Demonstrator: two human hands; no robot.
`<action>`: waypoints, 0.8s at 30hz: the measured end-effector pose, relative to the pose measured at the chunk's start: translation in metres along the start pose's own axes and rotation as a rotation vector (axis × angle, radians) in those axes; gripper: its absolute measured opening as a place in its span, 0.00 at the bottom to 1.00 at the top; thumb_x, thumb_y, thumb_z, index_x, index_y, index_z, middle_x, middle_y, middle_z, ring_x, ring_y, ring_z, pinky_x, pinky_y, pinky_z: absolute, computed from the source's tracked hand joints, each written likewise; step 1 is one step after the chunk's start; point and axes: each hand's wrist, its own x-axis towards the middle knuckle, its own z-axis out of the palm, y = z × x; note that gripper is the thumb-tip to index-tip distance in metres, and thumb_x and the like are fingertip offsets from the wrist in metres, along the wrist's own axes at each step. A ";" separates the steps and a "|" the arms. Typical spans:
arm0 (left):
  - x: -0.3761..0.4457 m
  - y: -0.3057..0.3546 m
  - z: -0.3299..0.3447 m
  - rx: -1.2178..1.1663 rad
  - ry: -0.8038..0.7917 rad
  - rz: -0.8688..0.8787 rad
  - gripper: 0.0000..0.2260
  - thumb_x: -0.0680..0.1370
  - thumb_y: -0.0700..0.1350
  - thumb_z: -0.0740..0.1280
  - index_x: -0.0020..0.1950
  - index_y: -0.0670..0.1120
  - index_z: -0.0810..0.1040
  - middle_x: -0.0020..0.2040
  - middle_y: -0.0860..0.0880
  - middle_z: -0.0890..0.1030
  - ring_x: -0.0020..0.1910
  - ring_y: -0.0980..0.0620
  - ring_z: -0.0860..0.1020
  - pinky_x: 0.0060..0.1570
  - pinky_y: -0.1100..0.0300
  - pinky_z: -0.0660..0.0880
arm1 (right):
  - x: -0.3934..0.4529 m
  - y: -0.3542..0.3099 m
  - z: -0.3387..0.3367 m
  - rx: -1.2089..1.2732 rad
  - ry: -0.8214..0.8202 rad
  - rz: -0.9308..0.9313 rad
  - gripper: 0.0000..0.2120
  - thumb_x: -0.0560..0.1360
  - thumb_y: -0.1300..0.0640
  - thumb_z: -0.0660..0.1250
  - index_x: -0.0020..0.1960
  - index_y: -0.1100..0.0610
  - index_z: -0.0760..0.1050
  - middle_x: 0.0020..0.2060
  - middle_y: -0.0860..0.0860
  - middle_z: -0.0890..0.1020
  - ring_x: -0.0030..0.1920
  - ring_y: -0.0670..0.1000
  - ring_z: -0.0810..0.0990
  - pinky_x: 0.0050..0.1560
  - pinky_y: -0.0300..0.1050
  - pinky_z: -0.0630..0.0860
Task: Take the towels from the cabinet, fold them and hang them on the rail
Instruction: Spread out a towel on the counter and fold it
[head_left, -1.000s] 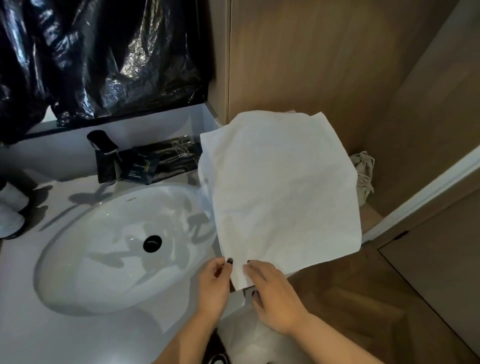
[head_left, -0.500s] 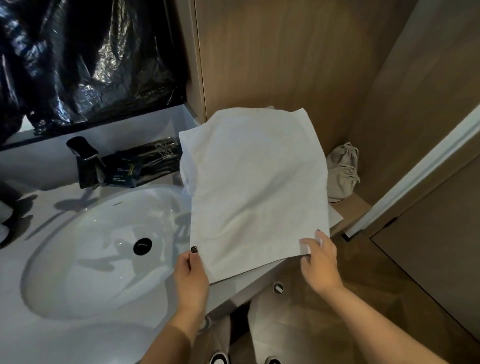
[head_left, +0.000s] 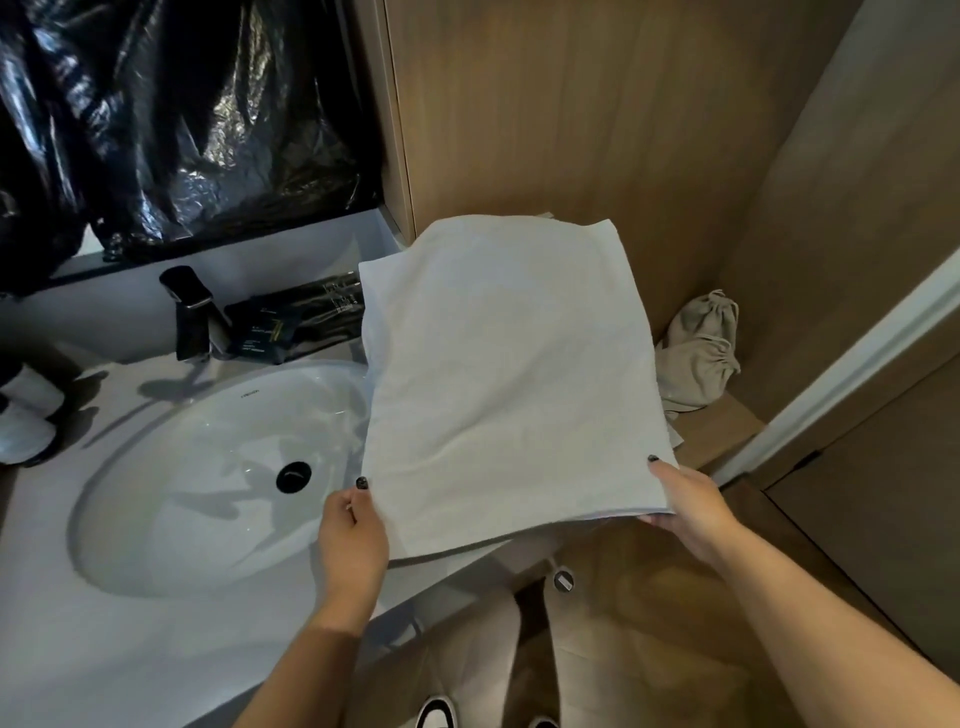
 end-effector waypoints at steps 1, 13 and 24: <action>0.001 -0.001 0.001 0.055 0.025 0.010 0.10 0.84 0.46 0.57 0.48 0.43 0.72 0.39 0.47 0.75 0.44 0.42 0.75 0.47 0.50 0.72 | -0.002 0.000 -0.005 -0.002 -0.020 -0.012 0.14 0.82 0.54 0.62 0.64 0.61 0.73 0.55 0.58 0.82 0.55 0.57 0.80 0.43 0.49 0.79; -0.032 0.027 -0.006 0.111 -0.010 -0.005 0.10 0.80 0.52 0.66 0.56 0.48 0.72 0.50 0.48 0.78 0.45 0.48 0.77 0.49 0.51 0.74 | -0.055 -0.033 -0.049 -0.364 0.035 -0.414 0.16 0.77 0.51 0.69 0.62 0.49 0.69 0.38 0.55 0.83 0.21 0.52 0.72 0.21 0.42 0.69; -0.062 0.132 -0.060 -0.471 -0.596 0.236 0.25 0.68 0.37 0.75 0.65 0.47 0.78 0.57 0.49 0.84 0.52 0.54 0.81 0.49 0.65 0.79 | -0.075 -0.150 -0.042 0.014 -0.326 -0.556 0.16 0.68 0.48 0.77 0.53 0.53 0.83 0.52 0.55 0.84 0.51 0.54 0.84 0.46 0.45 0.79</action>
